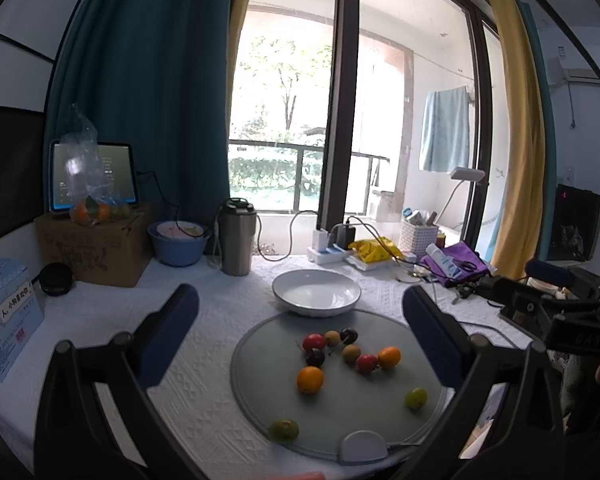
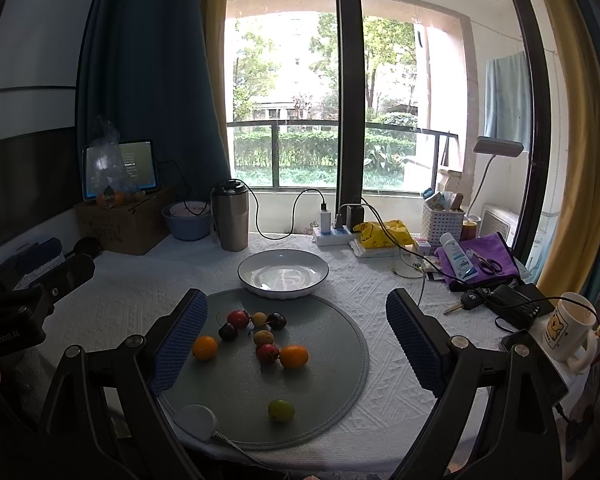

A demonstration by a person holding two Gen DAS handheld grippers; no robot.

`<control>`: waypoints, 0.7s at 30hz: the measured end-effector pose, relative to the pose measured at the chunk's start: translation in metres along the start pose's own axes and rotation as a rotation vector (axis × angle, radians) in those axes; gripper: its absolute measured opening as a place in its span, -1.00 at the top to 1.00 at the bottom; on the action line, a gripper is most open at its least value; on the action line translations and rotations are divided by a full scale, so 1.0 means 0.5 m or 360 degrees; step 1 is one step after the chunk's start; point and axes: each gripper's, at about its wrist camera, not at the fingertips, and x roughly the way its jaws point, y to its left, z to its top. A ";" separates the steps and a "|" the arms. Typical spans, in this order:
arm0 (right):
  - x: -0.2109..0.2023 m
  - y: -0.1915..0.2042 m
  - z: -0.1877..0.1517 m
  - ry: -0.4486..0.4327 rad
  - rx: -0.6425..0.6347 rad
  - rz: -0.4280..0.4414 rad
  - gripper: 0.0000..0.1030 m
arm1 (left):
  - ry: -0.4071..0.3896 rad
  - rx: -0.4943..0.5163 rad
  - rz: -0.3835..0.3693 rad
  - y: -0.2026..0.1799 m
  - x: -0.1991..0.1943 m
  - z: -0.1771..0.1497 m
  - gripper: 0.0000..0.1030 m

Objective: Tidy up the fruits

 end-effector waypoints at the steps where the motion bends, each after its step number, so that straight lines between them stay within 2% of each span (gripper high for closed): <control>1: 0.000 -0.001 0.000 -0.0001 0.0000 0.0001 -0.80 | 0.0001 0.0000 -0.0002 0.000 0.000 0.001 -0.99; 21: 0.003 0.000 -0.003 0.0007 0.0001 0.0006 -0.80 | 0.0002 0.0002 -0.0014 -0.006 0.000 -0.001 -0.99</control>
